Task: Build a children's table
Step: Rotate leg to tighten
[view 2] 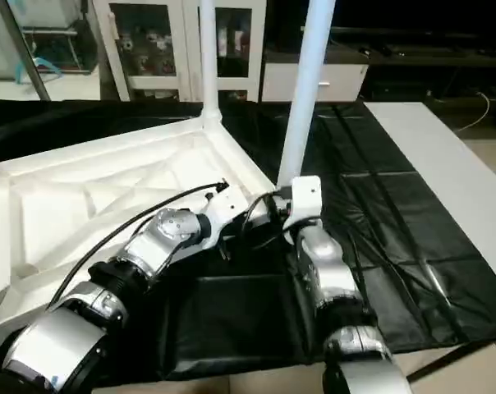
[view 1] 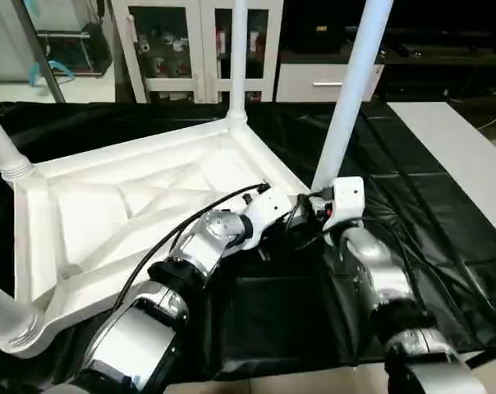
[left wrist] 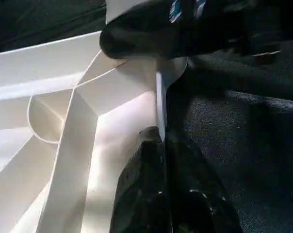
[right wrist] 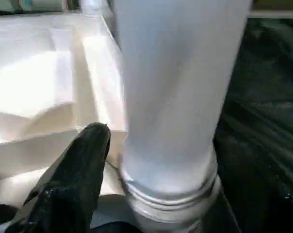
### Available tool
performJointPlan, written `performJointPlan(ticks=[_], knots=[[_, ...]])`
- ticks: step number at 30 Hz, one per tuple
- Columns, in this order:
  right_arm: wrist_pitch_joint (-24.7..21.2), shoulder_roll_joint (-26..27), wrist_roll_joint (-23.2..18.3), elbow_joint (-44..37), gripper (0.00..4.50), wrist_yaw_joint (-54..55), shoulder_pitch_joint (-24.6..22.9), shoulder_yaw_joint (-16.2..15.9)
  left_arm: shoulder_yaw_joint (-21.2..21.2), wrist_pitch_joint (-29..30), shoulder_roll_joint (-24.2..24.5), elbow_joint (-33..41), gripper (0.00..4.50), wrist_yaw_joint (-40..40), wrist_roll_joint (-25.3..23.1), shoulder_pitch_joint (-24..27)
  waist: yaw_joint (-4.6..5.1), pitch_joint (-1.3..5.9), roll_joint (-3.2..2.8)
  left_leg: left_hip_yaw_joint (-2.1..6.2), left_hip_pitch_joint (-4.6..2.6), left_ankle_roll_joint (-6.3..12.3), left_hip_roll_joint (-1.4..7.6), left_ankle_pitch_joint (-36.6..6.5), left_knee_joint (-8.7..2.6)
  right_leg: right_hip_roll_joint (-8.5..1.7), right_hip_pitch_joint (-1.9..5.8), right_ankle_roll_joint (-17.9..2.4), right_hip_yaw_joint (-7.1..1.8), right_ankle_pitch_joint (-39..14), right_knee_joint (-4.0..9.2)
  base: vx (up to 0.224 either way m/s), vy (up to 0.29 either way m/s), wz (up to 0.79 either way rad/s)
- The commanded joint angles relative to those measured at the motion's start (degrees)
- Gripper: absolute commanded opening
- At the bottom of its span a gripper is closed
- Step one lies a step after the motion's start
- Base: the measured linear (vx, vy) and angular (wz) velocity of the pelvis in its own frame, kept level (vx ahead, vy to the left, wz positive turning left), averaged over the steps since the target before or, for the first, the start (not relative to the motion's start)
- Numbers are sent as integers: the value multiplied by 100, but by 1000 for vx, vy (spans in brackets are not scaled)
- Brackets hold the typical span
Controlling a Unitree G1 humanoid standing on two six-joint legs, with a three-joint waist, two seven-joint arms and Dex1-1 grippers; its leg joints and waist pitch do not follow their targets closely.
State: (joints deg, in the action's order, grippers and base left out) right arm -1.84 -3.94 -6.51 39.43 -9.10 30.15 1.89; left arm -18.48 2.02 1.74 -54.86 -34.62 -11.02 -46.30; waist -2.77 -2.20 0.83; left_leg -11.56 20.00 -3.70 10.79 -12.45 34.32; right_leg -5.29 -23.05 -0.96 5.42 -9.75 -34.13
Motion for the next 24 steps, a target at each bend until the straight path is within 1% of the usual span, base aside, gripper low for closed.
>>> performJointPlan(ticks=[1, 2, 3, 4, 5, 7, 8, 9, 10, 11, 12, 13, 14, 15, 16, 17, 18, 19, 20, 21, 22, 23, 24], knots=[[168, 39, -48, -707, 391, -184, -55, -142, -33, -365, -165, -186, 0, 11, 45, 116, -18, 298, 88, 128, -25, 438, 268, -902, -434, -416, 268, -1107, -329, -1463, 448, 0, 0, 0], [183, -12, -73, -962, 391, -174, -191, -112, -35, -485, -168, -201, 0, -24, 45, 112, -26, 294, 87, 131, -25, 435, 271, -940, -439, -421, 269, -1067, -333, -1531, 459, 0, 0, 0], [188, -62, -100, -1220, 391, -179, -335, -87, -37, -616, -173, -213, 0, -55, 46, 110, -35, 285, 88, 135, -20, 424, 266, -954, -449, -411, 269, -969, -333, -1659, 485, 0, 0, 0], [157, -99, -144, -1435, 391, -248, -466, -80, -23, -689, -181, -214, 0, -56, 54, 113, -51, 298, 68, 135, -38, 411, 270, -944, -441, -415, 257, -956, -336, -1636, 474, 0, 0, 0], [89, -175, -219, -1858, 391, -406, -742, -105, -24, -893, -192, -197, 0, -129, 73, 127, -73, 295, 79, 138, -24, 457, 277, -875, -449, -406, 263, -935, -342, -1470, 461, 0, 0, 0], [47, -224, -258, -2070, 391, -507, -890, -133, -27, -987, -194, -183, 0, -140, 74, 136, -87, 305, 86, 142, -17, 490, 283, -818, -448, -413, 276, -945, -344, -1355, 440, 0, 0, 0], [-19, -340, -306, -2427, 391, -733, -1156, -223, -35, -1171, -187, -154, 0, -106, 60, 153, -92, 299, 82, 140, -8, 537, 276, -820, -446, -410, 279, -964, -339, -1330, 446, 0, 0, 0], [-18, -397, -326, -2589, 391, -832, -1283, -255, -9, -1243, -191, -122, 0, -120, 93, 169, -101, 300, 85, 138, -4, 559, 277, -822, -441, -416, 280, -966, -344, -1328, 437, 0, 0, 0], [-37, -463, -345, -2770, 397, -947, -1425, -280, 57, -1251, -199, -83, 44, -200, 183, 188, -104, 297, 85, 142, 6, 574, 276, -817, -446, -413, 288, -953, -339, -1353, 447, 0, 0, 0], [-46, -484, -350, -2818, 397, -982, -1465, -288, 74, -1241, -195, -57, 56, -253, 215, 199, -109, 292, 91, 140, 8, 589, 278, -843, -444, -418, 278, -934, -340, -1421, 454, 0, 0, 0], [-61, -530, -363, -2921, 397, -1054, -1551, -295, 127, -1180, -179, 26, 56, -385, 310, 230, -115, 282, 77, 141, 15, 578, 264, -914, -447, -428, 277, -933, -328, -1637, 490, 0, 0, 0], [-69, -594, -385, -3046, 397, -1139, -1667, -270, 259, -955, -135, 250, 66, -637, 530, 302, -123, 312, 63, 139, -4, 534, 278, -891, -436, -442, 278, -972, -341, -1606, 474, 0, 0, 0], [-59, -673, -422, -3148, 397, -1273, -1768, -257, 397, -741, -43, 616, 80, -916, 783, 418, -136, 307, 48, 144, -15, 521, 301, -858, -446, -440, 258, -1027, -344, -1509, 460, 0, 0, 0], [-66, -680, -427, -3166, 397, -1283, -1779, -257, 407, -737, -35, 641, 80, -934, 800, 426, -135, 299, 40, 147, -7, 508, 316, -840, -454, -432, 257, -1076, -342, -1412, 441, 0, 0, 0], [-96, -710, -447, -3246, 397, -1330, -1827, -259, 451, -718, -2, 751, 94, -1014, 874, 460, -117, 304, 46, 149, 12, 497, 314, -819, -458, -411, 264, -1121, -334, -1239, 418, 0, 0, 0], [-160, -768, -509, -3330, 397, -1472, -1874, -293, 482, -563, 114, 1112, 110, -1276, 1042, 593, -106, 319, 45, 158, -5, 504, 339, -744, -457, -423, 277, -1256, -335, -889, 360, 0, 0, 0], [-210, -854, -539, -3430, 397, -1616, -1924, -345, 525, -308, 251, 1554, 110, -1539, 1245, 755, -104, 314, 44, 150, 7, 525, 339, -695, -456, -421, 277, -1301, -341, -773, 344, 0, 0, 0], [-215, -865, -543, -3439, 397, -1637, -1929, -353, 529, -272, 272, 1614, 110, -1572, 1271, 776, -96, 308, 43, 150, 10, 550, 350, -651, -456, -421, 279, -1352, -343, -672, 330, 0, 0, 0], [-271, -974, -575, -3522, 397, -1831, -1976, -433, 563, 79, 472, 2185, 124, -1883, 1524, 984, -71, 297, 53, 130, 15, 581, 324, -638, -448, -406, 278, -1386, -341, -621, 321, 0, 0, 0], [-321, -1064, -598, -3597, 397, -1982, -2016, -493, 577, 346, 651, 2618, 124, -2114, 1699, 1143, -64, 302, 57, 139, 37, 583, 346, -622, -445, -439, 313, -1431, -349, -596, 300, 0, 0, 0], [-366, -1169, -615, -3660, 397, -2152, -2045, -559, 549, 674, 948, 3121, 138, -2384, 1850, 1326, -47, 286, 59, 123, 39, 602, 326, -623, -444, -418, 290, -1407, -353, -633, 323, 0, 0, 0], [-366, -1169, -615, -3660, 397, -2152, -2045, -559, 549, 674, 948, 3121, 149, -2384, 1850, 1326, -18, 279, 40, 126, 47, 591, 333, -651, -452, -415, 298, -1406, -360, -704, 317, 0, 0, 0], [-403, -1250, -629, -3707, 397, -2286, -2066, -607, 518, 927, 1196, 3510, 156, -2600, 1957, 1469, 1, 263, 31, 99, 6, 534, 304, -799, -439, -380, 249, -1339, -356, -968, 371, 0, 0, 0]])
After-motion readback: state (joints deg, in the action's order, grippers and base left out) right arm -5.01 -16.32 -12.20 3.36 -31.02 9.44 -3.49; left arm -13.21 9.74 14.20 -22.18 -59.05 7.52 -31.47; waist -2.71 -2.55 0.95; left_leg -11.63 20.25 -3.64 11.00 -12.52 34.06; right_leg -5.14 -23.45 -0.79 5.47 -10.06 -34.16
